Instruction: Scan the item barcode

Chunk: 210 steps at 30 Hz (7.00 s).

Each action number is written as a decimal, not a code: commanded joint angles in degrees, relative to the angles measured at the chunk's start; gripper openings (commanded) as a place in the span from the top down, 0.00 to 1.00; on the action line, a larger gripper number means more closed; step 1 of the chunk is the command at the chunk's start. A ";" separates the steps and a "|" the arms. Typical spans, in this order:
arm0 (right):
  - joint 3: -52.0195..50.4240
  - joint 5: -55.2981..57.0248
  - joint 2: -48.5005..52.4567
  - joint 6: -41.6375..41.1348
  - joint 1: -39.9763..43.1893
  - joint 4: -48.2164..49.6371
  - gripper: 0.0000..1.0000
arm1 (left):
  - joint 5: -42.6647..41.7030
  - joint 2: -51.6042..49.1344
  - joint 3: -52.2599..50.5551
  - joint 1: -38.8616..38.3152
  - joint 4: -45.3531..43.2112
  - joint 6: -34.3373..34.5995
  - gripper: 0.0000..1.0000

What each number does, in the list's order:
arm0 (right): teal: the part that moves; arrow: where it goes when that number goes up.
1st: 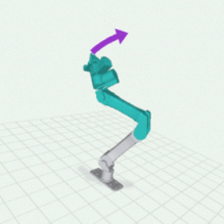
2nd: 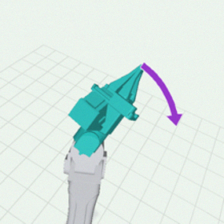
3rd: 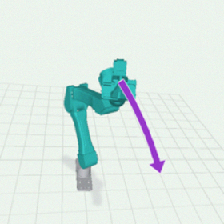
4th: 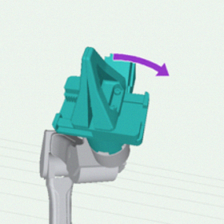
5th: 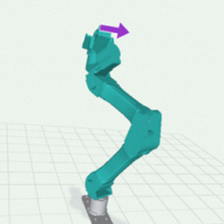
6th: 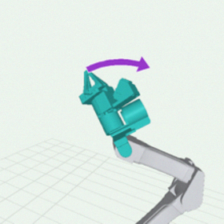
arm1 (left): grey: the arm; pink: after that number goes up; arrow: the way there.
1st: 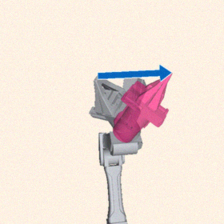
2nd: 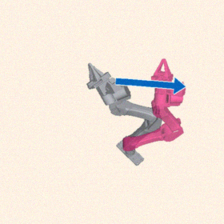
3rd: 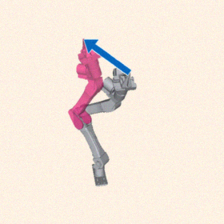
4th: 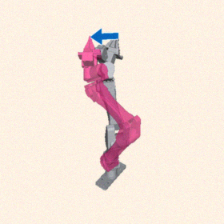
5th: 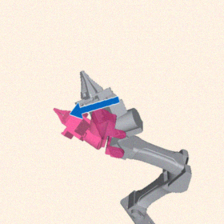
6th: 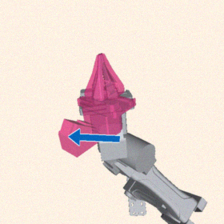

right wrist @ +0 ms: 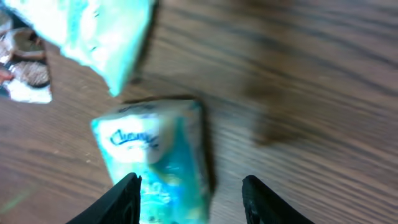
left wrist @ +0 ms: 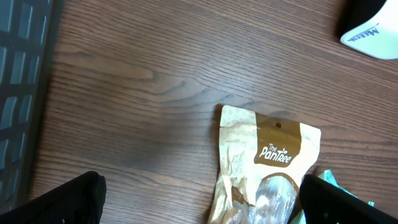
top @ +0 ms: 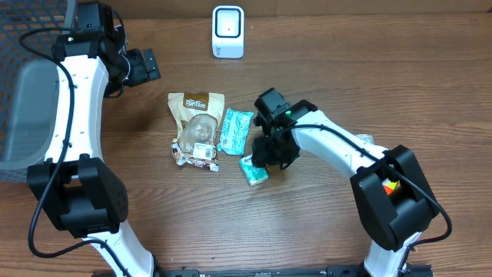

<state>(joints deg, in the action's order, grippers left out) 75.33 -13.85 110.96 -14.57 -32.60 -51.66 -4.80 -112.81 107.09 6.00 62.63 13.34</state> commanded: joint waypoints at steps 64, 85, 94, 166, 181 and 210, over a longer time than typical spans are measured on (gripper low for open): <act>5.75 24.52 -5.92 -7.65 0.15 -9.99 0.96 | -0.61 0.79 0.74 -0.44 0.11 -0.92 0.00; 6.54 45.75 -5.90 -11.19 0.11 -15.96 0.96 | -0.61 0.79 0.74 -0.39 0.11 -0.92 0.00; 6.49 45.75 -5.90 -11.19 0.11 -15.98 0.96 | -0.61 0.79 0.74 -0.39 0.11 -0.92 0.00; -3.39 48.19 -4.20 -18.40 -6.84 -8.13 0.96 | -0.59 0.79 0.74 -0.39 0.11 -0.92 0.00; -3.39 52.52 -4.09 -17.18 -6.82 -8.37 0.96 | -0.61 0.79 0.74 -0.39 0.11 -0.92 0.01; -3.39 55.41 -2.84 -9.09 -6.60 -7.96 0.96 | -0.61 0.79 0.74 -0.39 0.11 -0.92 0.00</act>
<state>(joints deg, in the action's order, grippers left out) 72.18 39.72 106.63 -23.92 -39.09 -59.42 -4.80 -112.81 107.09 6.00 62.63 13.34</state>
